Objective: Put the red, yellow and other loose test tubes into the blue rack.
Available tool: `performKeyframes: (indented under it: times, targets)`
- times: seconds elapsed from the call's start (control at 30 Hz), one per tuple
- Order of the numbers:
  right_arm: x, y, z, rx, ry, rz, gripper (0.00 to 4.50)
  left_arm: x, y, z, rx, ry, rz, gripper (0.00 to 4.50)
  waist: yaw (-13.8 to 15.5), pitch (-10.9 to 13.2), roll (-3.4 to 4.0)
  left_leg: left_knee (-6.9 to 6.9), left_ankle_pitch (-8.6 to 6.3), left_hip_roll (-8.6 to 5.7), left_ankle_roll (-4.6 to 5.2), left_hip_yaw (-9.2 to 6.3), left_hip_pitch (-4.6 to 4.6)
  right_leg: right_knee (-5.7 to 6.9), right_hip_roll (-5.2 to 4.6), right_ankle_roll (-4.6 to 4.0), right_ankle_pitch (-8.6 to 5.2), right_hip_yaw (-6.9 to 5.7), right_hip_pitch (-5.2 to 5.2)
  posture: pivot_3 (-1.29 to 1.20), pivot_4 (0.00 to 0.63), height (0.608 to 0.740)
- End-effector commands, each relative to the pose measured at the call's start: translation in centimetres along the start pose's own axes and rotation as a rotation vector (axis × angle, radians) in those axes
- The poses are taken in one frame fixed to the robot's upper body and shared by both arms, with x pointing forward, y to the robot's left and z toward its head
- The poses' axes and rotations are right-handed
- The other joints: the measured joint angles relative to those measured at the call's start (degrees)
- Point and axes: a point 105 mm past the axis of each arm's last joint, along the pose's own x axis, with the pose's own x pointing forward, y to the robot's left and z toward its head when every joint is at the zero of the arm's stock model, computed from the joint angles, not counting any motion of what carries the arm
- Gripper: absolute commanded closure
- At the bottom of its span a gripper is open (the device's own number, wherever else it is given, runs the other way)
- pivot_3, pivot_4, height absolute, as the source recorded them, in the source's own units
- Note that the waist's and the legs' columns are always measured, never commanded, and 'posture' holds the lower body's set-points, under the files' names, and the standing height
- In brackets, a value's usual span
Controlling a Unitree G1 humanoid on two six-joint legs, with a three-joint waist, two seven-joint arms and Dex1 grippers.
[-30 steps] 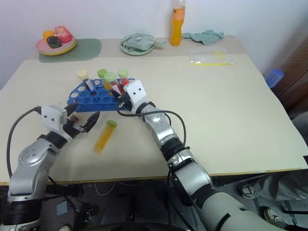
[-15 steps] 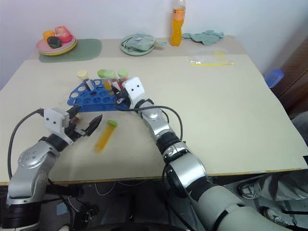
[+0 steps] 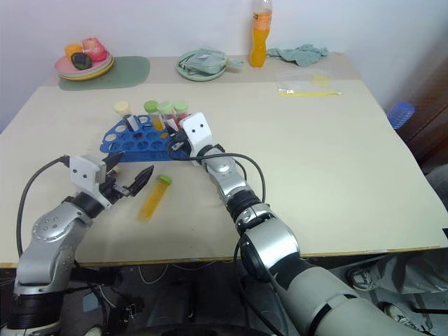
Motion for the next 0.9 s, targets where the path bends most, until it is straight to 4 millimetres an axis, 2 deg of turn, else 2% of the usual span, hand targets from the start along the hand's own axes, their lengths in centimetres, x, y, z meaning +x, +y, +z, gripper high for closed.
performKeyframes:
  times: [0.03, 0.4, 0.67, 0.8, 0.9]
  targets:
    - [0.2, 0.9, 0.2, 0.035, -0.018, 0.012, 3.36, 0.0, -0.2, 1.1, 0.010, -0.036, -0.011, 0.00, 0.0, 0.0, 0.00, 0.00, 0.00, 0.00, 0.00, 0.00, 0.00, 0.00, 0.00, 0.00, 0.00, 0.00, 0.00, 0.00, 0.150, 0.740]
    - [-0.3, 0.7, 0.3, 0.147, -0.067, 0.008, 3.36, -0.1, -0.3, 0.9, 0.005, -0.028, -0.013, 0.00, 0.0, 0.0, 0.01, 0.00, 0.00, 0.00, 0.00, 0.00, 0.00, -0.01, 0.00, 0.00, 0.00, 0.00, 0.00, 0.00, 0.150, 0.740]
    - [-0.7, 1.4, -1.1, 0.123, -0.044, 0.005, 3.36, 0.1, -0.3, 1.0, 0.009, -0.030, -0.014, 0.00, 0.0, 0.0, 0.01, 0.00, 0.00, 0.00, 0.00, 0.00, 0.00, -0.01, 0.00, 0.00, 0.00, 0.00, 0.00, 0.00, 0.150, 0.740]
    - [-0.7, 1.5, -0.9, 0.119, -0.054, 0.011, 3.36, 0.1, -0.3, 1.0, 0.008, -0.031, -0.015, 0.00, 0.0, 0.0, 0.01, 0.00, 0.00, 0.00, 0.00, 0.00, 0.00, 0.00, 0.00, 0.00, 0.00, 0.00, 0.00, 0.00, 0.150, 0.740]
    - [-0.6, 0.9, 0.5, 0.108, -0.117, 0.002, 2.05, -0.1, 0.0, 0.8, 0.010, -0.022, -0.007, 0.00, 0.0, 0.0, 0.02, 0.00, 0.00, 0.00, 0.00, 0.00, 0.00, -0.01, 0.00, 0.00, 0.00, 0.00, 0.00, 0.00, 0.150, 0.740]
